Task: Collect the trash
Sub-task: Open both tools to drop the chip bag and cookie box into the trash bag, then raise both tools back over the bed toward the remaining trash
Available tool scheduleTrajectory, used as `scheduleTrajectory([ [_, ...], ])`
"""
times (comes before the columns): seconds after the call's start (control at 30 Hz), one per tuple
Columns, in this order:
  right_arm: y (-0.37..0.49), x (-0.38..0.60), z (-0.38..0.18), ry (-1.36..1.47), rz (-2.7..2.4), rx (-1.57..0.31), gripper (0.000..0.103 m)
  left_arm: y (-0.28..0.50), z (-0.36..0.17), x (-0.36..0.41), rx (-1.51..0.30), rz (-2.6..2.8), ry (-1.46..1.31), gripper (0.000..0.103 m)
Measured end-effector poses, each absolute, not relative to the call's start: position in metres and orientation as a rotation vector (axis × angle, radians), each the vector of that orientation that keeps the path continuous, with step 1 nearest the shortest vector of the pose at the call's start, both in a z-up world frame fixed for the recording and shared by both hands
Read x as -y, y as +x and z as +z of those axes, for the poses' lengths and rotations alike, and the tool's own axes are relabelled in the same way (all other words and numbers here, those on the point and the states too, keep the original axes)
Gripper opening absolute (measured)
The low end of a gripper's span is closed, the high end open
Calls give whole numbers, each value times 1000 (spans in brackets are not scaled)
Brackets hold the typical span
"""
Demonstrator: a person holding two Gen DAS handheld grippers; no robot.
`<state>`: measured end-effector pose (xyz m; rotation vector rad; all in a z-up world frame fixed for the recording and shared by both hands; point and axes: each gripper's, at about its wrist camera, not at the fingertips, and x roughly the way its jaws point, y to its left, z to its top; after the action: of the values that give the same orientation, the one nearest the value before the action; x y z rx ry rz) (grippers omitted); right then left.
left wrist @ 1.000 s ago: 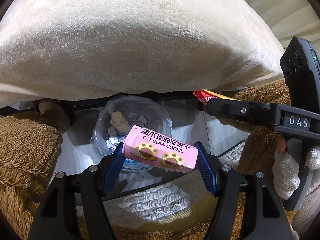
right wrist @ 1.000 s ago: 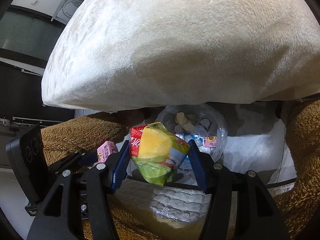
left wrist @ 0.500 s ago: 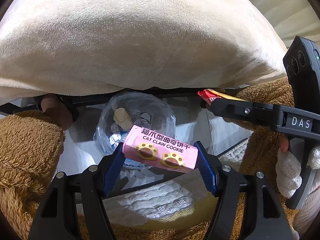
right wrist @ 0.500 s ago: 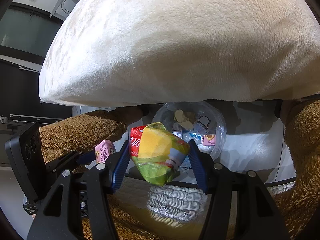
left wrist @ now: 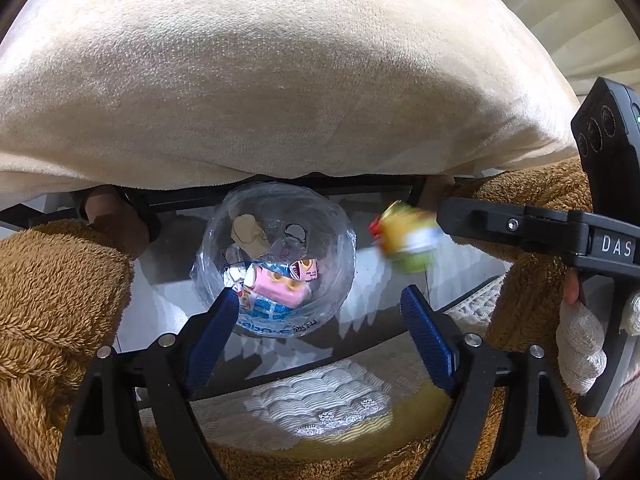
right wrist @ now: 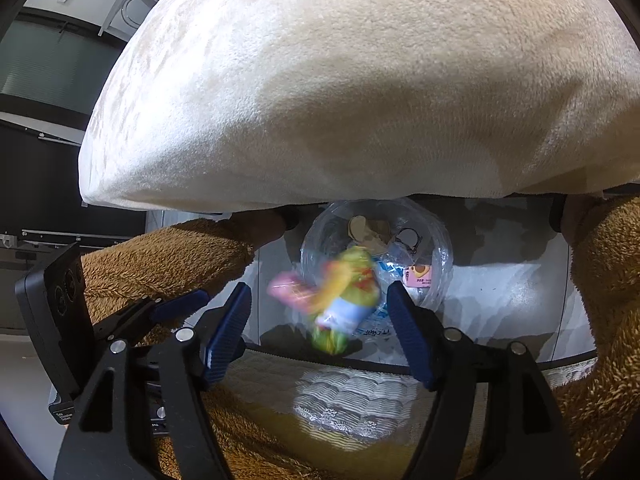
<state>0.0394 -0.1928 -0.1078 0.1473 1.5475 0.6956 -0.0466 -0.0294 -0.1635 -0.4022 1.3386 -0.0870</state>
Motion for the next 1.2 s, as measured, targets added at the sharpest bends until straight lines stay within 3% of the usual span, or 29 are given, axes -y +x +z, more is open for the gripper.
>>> scheduleTrajectory([
  [0.33,36,199,-93,114,714,-1475,70,-51,-147,22,-1243,-62,-402,81],
  [0.87,34,233,10,12,776,-937,70,-61,-58,-1,-806,-112,-400,81],
  [1.2,90,212,41,-106,773,-767,70,-12,-6,-32,-657,-105,-315,81],
])
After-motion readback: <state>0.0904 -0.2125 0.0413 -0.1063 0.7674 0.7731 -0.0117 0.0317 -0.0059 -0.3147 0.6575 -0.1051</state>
